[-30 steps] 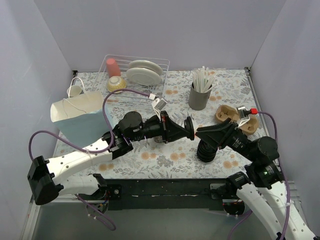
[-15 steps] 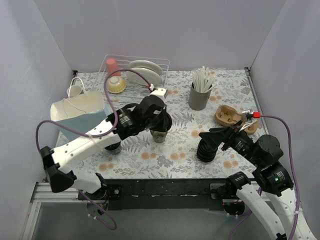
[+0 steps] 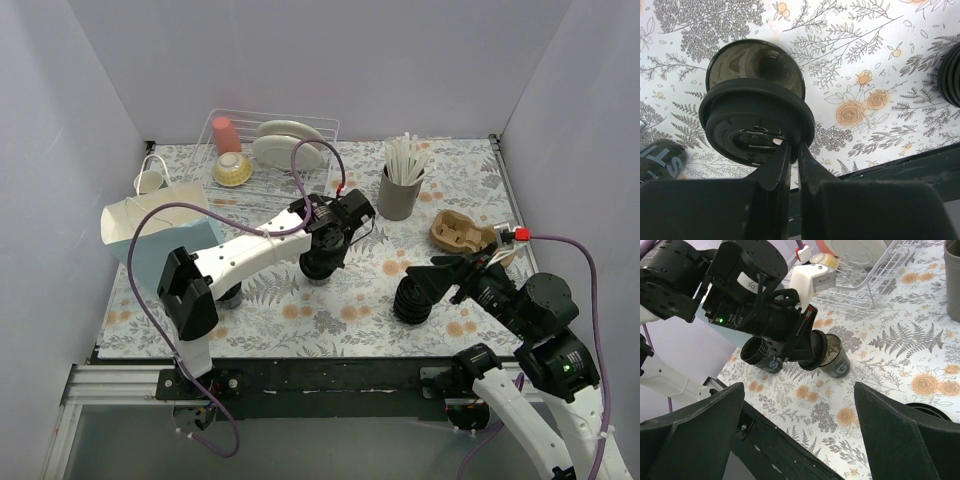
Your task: Pack the takeout coffee
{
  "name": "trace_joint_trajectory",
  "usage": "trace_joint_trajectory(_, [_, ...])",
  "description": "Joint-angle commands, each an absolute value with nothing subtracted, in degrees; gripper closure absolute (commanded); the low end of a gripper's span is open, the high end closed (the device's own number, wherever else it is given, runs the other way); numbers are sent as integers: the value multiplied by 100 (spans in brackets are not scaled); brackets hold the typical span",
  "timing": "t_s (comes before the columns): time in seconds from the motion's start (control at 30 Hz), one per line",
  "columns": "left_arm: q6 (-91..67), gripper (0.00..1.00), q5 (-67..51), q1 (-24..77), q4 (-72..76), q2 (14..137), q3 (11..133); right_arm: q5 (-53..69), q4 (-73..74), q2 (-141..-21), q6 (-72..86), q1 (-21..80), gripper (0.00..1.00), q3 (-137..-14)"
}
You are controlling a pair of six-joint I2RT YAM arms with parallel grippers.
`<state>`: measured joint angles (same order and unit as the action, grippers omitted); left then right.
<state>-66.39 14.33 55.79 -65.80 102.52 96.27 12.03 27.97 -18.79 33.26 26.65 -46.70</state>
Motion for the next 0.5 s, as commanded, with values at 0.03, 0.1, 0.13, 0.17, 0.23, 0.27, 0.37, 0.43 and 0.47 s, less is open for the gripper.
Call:
trace_joint_trajectory(0.03, [-6390,100,1397,5520,-7048,10493,10256,906,2979,-1767,3032,2689,2,-4957])
trace_joint_trajectory(0.1, [-6346,100,1363,5493,-7093,10590,10371,870,3006,-1749,3006,2689,2,-4966])
trace_joint_trajectory(0.13, [-6337,100,1354,5476,-7101,10652,10397,853,3023,-1740,2997,2681,2,-4983])
trace_joint_trajectory(0.17, [-6328,100,1336,5467,-7084,10670,10389,844,3023,-1749,2988,2689,2,-4992])
trace_joint_trajectory(0.23, [-6293,100,1301,5449,-7066,10722,10397,826,3024,-1740,2936,2689,2,-5027])
trace_joint_trajectory(0.27, [-6293,100,1301,5441,-7084,10749,10389,826,3023,-1758,2909,2681,2,-5036])
trace_joint_trajectory(0.37, [-6284,100,1327,5405,-7101,10784,10406,826,3015,-1758,2883,2681,2,-5027])
trace_joint_trajectory(0.43, [-6284,100,1336,5370,-7102,10802,10406,835,3015,-1775,2883,2689,2,-5019])
trace_joint_trajectory(0.47, [-6275,100,1327,5370,-7093,10810,10398,835,3006,-1775,2883,2689,2,-4992])
